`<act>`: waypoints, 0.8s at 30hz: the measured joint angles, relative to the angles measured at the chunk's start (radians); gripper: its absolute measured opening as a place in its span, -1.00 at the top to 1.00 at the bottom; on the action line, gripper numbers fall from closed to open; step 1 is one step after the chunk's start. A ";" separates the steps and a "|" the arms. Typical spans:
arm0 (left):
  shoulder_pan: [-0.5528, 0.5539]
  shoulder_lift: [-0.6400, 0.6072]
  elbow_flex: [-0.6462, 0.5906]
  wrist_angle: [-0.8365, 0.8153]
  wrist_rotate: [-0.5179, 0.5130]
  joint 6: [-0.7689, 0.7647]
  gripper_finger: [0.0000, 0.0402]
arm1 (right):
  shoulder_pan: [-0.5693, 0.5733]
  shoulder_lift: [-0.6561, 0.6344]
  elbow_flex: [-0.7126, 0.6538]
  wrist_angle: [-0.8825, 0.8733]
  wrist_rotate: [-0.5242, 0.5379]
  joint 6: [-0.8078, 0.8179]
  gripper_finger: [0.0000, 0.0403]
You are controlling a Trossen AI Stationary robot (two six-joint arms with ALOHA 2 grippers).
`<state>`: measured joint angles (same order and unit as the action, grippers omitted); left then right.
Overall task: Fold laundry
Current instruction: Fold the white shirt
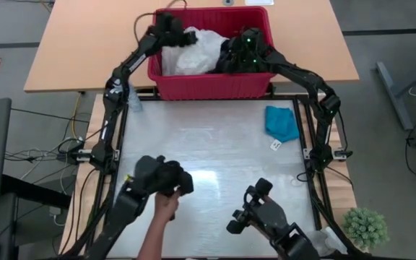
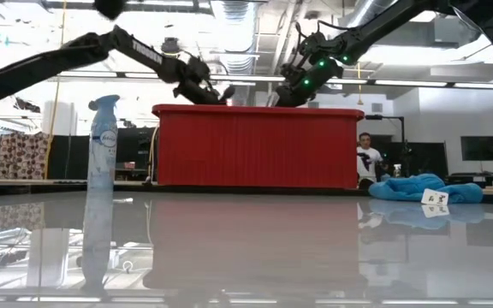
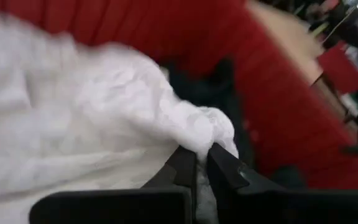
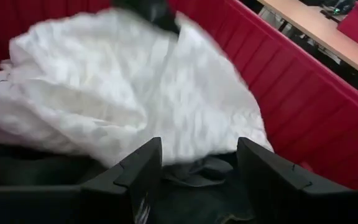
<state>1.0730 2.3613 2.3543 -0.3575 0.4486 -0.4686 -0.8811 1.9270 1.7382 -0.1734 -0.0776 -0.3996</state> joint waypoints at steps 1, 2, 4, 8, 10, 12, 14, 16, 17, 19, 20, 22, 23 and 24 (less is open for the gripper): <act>0.003 -0.018 0.000 0.023 -0.001 -0.001 0.99 | -0.004 0.000 0.000 0.000 0.000 0.000 -0.16; 0.006 -0.038 0.000 0.051 0.000 -0.002 0.99 | -0.008 0.000 0.000 -0.001 0.000 0.000 -0.16; 0.010 -0.079 0.000 0.096 0.009 -0.025 0.99 | -0.018 0.000 0.000 0.000 0.000 0.000 -0.16; 0.017 -0.138 0.000 0.185 0.095 -0.082 1.00 | -0.036 0.000 0.000 0.005 0.000 -0.001 -0.16; 0.018 -0.165 0.000 0.212 0.131 -0.096 1.00 | -0.045 0.000 0.000 0.010 0.000 -0.010 -0.16; 0.018 -0.196 0.000 0.237 0.159 -0.110 1.00 | -0.050 0.000 0.001 0.013 0.000 -0.048 -0.16; 0.018 -0.223 0.001 0.257 0.172 -0.121 1.00 | -0.052 0.000 0.001 0.020 0.000 -0.090 -0.16; 0.017 -0.248 0.002 0.266 0.172 -0.122 1.00 | -0.051 0.000 0.001 0.039 -0.001 -0.122 -0.16; 0.017 -0.258 0.002 0.272 0.172 -0.123 1.00 | -0.050 0.000 0.001 0.050 -0.002 -0.130 -0.16; 0.017 -0.276 0.002 0.281 0.171 -0.124 1.00 | -0.044 0.000 0.001 0.074 -0.004 -0.139 -0.16; 0.016 -0.286 0.002 0.288 0.168 -0.123 1.00 | -0.040 0.000 0.001 0.081 -0.008 -0.140 -0.16; 0.016 -0.303 0.002 0.301 0.159 -0.120 1.00 | -0.032 0.000 0.001 0.095 -0.032 -0.140 -0.16; 0.016 -0.309 0.002 0.305 0.151 -0.119 1.00 | -0.026 0.000 0.001 0.097 -0.046 -0.135 -0.16; 0.015 -0.312 0.002 0.308 0.145 -0.118 1.00 | -0.019 0.000 0.001 0.099 -0.058 -0.127 -0.16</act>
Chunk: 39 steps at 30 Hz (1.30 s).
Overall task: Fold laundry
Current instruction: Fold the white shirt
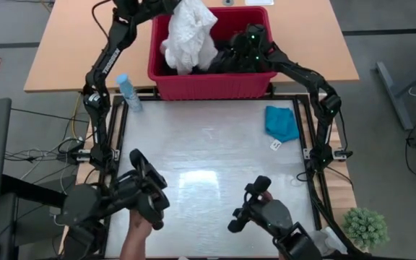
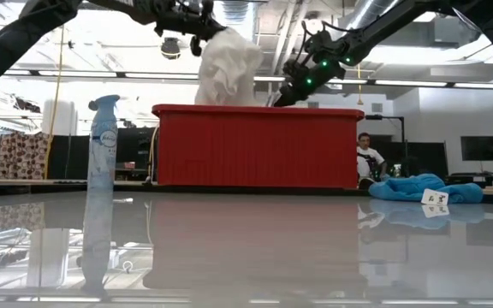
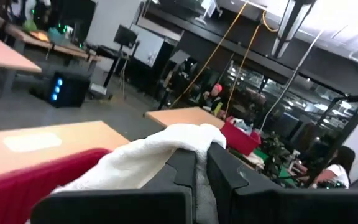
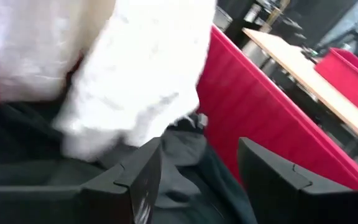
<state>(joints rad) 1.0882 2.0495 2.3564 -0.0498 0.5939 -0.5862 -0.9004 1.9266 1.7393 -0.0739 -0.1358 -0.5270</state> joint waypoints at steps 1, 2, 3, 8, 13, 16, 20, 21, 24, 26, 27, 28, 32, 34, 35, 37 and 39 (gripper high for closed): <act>0.000 0.000 0.000 0.001 -0.004 0.002 1.00 | 0.008 0.000 0.000 0.000 -0.015 0.007 -0.16; 0.000 0.000 0.000 0.000 -0.007 0.003 1.00 | 0.017 0.000 0.000 -0.003 -0.025 0.015 -0.16; 0.000 0.001 0.000 -0.003 -0.008 0.002 1.00 | 0.026 0.000 0.000 -0.004 -0.032 0.026 -0.16; 0.000 0.003 -0.003 -0.011 -0.025 0.021 1.00 | 0.073 -0.001 0.000 -0.006 -0.052 0.057 -0.16; 0.000 0.003 -0.003 -0.014 -0.055 0.034 1.00 | 0.109 -0.001 0.000 -0.011 -0.052 0.089 -0.16; 0.001 0.003 -0.003 -0.014 -0.042 0.027 1.00 | 0.117 -0.001 0.000 -0.007 -0.038 0.084 -0.16; -0.003 0.003 -0.003 -0.014 -0.012 0.007 1.00 | 0.110 0.004 0.000 0.039 0.036 0.078 -0.16; -0.004 0.003 -0.003 -0.013 -0.006 0.004 1.00 | 0.105 0.004 0.000 0.051 0.036 0.078 -0.16; -0.010 0.003 -0.003 -0.011 0.001 -0.003 1.00 | 0.097 0.005 0.000 0.094 0.035 0.077 -0.16; -0.015 0.003 -0.003 -0.011 0.001 -0.003 1.00 | 0.098 0.005 0.000 0.113 0.034 0.078 -0.16; -0.018 0.003 -0.003 -0.009 0.002 -0.003 1.00 | 0.099 0.005 0.000 0.116 0.033 0.077 -0.16; -0.021 0.003 -0.003 -0.007 0.002 -0.004 1.00 | 0.100 0.005 0.000 0.115 0.031 0.077 -0.16; -0.030 0.003 -0.003 0.009 0.002 -0.005 1.00 | 0.104 0.010 0.000 0.112 0.016 0.085 -0.16; -0.035 0.003 -0.003 0.010 0.002 -0.006 1.00 | 0.104 0.017 0.000 0.115 0.012 0.085 -0.16; -0.036 0.003 -0.003 0.010 0.002 -0.008 1.00 | 0.104 0.022 0.000 0.115 0.011 0.085 -0.16; -0.041 0.004 -0.003 0.011 0.002 -0.023 1.00 | 0.098 0.027 0.000 0.103 0.011 0.085 -0.15; -0.046 0.005 -0.003 0.019 0.003 -0.035 0.99 | 0.093 0.027 0.000 0.094 0.008 0.085 -0.15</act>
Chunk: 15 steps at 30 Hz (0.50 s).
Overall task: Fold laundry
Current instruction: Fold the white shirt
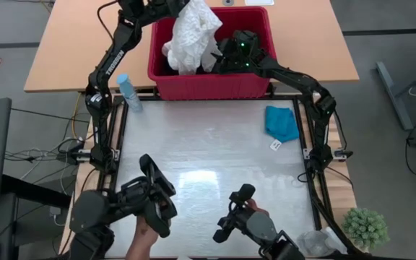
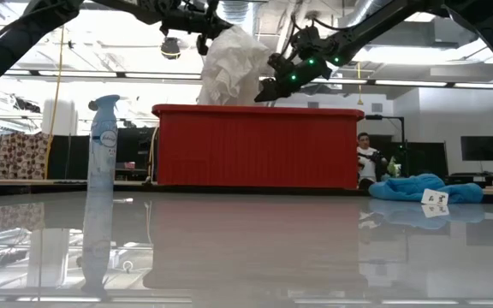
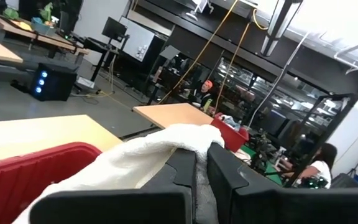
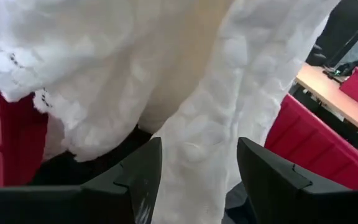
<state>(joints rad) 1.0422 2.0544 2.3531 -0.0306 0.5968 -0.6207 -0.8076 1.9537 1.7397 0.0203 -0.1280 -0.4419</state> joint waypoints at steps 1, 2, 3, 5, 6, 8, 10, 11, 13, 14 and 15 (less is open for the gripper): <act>-0.002 0.000 0.000 0.003 0.000 -0.003 0.98 | 0.000 0.000 0.000 0.002 -0.003 0.000 -0.14; -0.005 0.000 0.000 0.005 0.000 -0.006 0.97 | 0.000 -0.001 0.000 0.006 -0.003 0.000 -0.12; -0.006 0.000 0.000 0.009 0.001 -0.013 0.96 | -0.001 -0.001 0.000 0.008 -0.003 0.000 -0.11; -0.010 0.000 0.000 0.028 0.018 -0.032 0.96 | -0.009 -0.001 0.000 0.008 -0.004 0.010 -0.06; -0.011 0.001 0.000 0.044 0.034 -0.047 0.96 | -0.013 -0.001 0.000 0.007 -0.005 0.019 -0.04; -0.017 0.001 0.000 0.072 0.056 -0.069 0.98 | -0.020 -0.001 0.000 0.007 -0.006 0.036 0.01; -0.022 0.001 0.000 0.095 0.073 -0.087 0.99 | -0.023 -0.001 0.000 0.005 -0.006 0.042 0.06; -0.023 0.001 0.000 0.104 0.080 -0.101 0.99 | -0.027 -0.001 0.000 0.003 -0.006 0.042 0.08; -0.031 0.001 0.000 0.112 0.085 -0.119 0.98 | -0.028 -0.001 0.000 0.001 -0.006 0.042 0.12; -0.035 0.001 0.000 0.115 0.086 -0.122 0.98 | -0.028 -0.001 0.000 0.000 -0.006 0.042 0.15; -0.039 0.001 0.000 0.116 0.088 -0.122 0.98 | -0.027 -0.001 0.000 -0.003 -0.006 0.042 0.18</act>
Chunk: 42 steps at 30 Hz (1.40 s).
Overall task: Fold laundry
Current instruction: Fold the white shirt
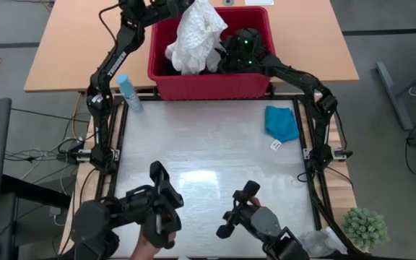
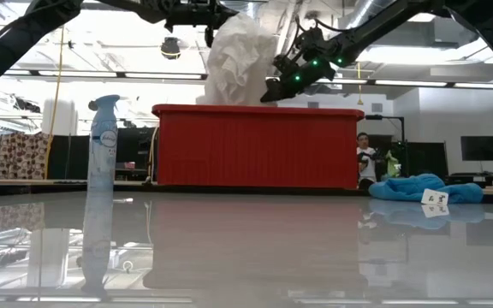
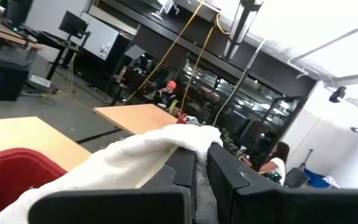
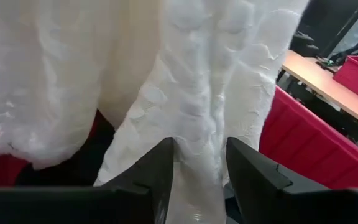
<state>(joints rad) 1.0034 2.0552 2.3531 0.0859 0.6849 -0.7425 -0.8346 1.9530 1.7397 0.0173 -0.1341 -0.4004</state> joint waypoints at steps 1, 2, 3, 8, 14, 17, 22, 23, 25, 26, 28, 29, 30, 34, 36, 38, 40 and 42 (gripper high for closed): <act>-0.004 0.000 0.000 0.001 0.000 0.000 0.98 | 0.000 0.000 0.000 -0.006 0.000 0.000 0.24; -0.007 0.000 0.000 0.002 0.000 -0.001 0.98 | 0.001 0.000 0.000 -0.015 0.001 0.000 0.32; -0.010 0.000 0.000 0.002 0.000 -0.002 0.98 | 0.005 0.000 0.000 -0.019 0.001 0.000 0.42; -0.010 0.000 0.001 0.022 0.000 -0.029 0.98 | 0.019 -0.032 0.021 -0.016 0.059 -0.049 0.90; 0.004 0.000 0.002 0.114 0.078 -0.162 0.98 | 0.023 -0.104 0.131 -0.101 0.207 -0.159 0.90; 0.006 0.000 0.002 0.165 0.121 -0.242 0.97 | 0.019 -0.127 0.202 -0.194 0.261 -0.195 0.90; 0.006 0.000 0.003 0.272 0.240 -0.416 0.98 | 0.020 -0.157 0.293 -0.303 0.451 -0.308 0.90; 0.006 0.000 0.003 0.292 0.272 -0.461 0.98 | 0.024 -0.164 0.309 -0.319 0.503 -0.341 0.90; 0.006 0.000 0.003 0.336 0.337 -0.549 0.98 | 0.034 -0.175 0.338 -0.350 0.599 -0.414 0.90; 0.004 0.000 0.003 0.364 0.366 -0.591 0.97 | 0.037 -0.184 0.350 -0.361 0.634 -0.446 0.90; -0.007 -0.001 0.003 0.411 0.403 -0.654 0.97 | 0.046 -0.207 0.366 -0.366 0.680 -0.493 0.90; -0.017 -0.003 0.003 0.436 0.414 -0.675 0.97 | 0.054 -0.220 0.373 -0.365 0.693 -0.510 0.90; -0.027 -0.005 0.003 0.459 0.424 -0.695 0.98 | 0.062 -0.234 0.380 -0.361 0.702 -0.520 0.90; -0.071 -0.018 0.003 0.474 0.472 -0.731 0.99 | 0.095 -0.288 0.413 -0.352 0.721 -0.526 0.90; -0.092 -0.029 0.003 0.470 0.494 -0.736 0.99 | 0.121 -0.315 0.425 -0.347 0.739 -0.527 0.90; -0.113 -0.049 0.003 0.469 0.499 -0.729 0.99 | 0.148 -0.341 0.436 -0.336 0.746 -0.528 0.90; -0.135 -0.075 0.003 0.472 0.510 -0.722 0.99 | 0.178 -0.365 0.448 -0.331 0.746 -0.528 0.90; -0.153 -0.104 0.003 0.474 0.515 -0.718 0.99 | 0.208 -0.386 0.458 -0.328 0.746 -0.528 0.90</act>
<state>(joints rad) 0.8505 1.9513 2.3562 0.5598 1.1995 -1.4610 -0.6261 1.5669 2.1982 -0.3107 0.6121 -0.9282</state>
